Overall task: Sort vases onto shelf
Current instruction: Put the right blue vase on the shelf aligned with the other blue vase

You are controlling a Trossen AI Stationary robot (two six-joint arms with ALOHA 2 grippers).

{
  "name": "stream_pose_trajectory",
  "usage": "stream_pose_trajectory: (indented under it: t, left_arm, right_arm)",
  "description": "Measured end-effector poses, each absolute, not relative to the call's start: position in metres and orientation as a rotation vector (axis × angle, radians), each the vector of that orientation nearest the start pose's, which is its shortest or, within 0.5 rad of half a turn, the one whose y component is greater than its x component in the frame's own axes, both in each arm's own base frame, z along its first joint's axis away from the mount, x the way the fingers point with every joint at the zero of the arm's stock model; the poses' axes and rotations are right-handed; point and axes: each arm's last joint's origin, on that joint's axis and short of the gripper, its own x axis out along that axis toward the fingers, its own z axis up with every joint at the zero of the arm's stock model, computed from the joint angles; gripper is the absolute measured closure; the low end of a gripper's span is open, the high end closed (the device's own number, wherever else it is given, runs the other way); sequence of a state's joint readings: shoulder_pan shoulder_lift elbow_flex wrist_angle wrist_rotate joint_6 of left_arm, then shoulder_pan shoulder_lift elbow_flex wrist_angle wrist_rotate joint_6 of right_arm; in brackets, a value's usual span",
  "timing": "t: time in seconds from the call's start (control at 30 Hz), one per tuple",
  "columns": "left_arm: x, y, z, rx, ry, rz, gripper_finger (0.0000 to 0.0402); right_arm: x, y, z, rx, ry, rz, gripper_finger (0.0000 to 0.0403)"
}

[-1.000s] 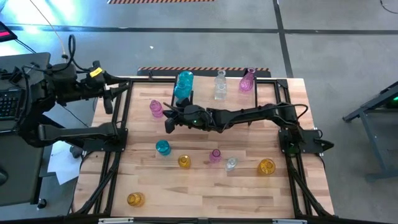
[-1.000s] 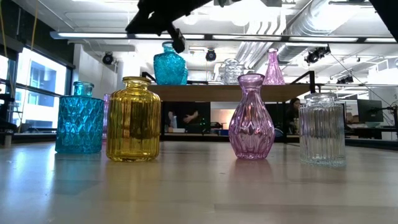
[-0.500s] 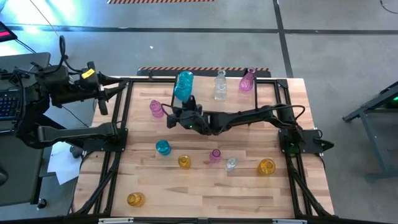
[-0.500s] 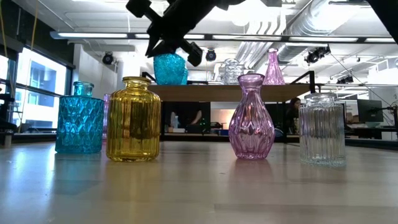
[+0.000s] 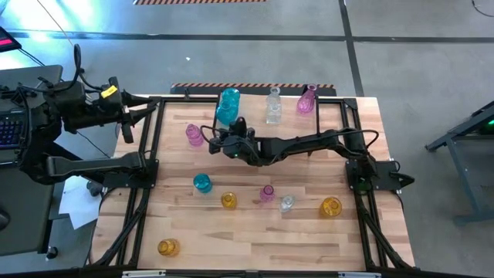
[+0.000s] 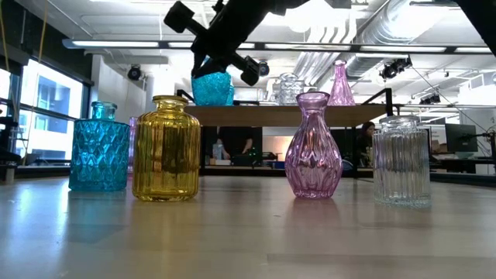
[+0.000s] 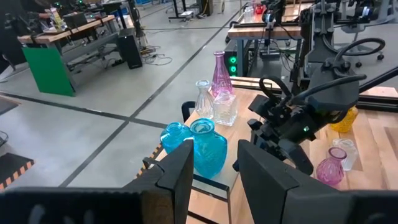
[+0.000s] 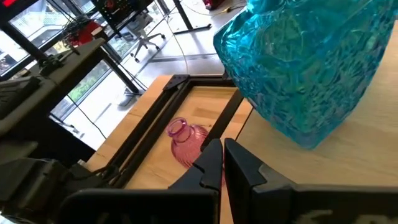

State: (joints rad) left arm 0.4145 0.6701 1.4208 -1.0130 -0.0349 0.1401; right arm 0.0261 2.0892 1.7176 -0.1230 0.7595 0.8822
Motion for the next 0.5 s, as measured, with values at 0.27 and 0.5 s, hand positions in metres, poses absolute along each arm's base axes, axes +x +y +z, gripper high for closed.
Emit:
stream_pose_trajectory:
  t: [0.27,0.5]
  left_arm:
    - [0.04,0.019,0.453,0.077,0.289,0.429,0.0284]
    - [0.041,0.018,0.453,0.042,0.279,0.41,0.0284]
  right_arm:
    - [0.478,-0.012,0.257,0.619,0.115,-0.897,0.0403]
    - [0.478,-0.018,0.257,0.613,0.108,-0.92,0.0403]
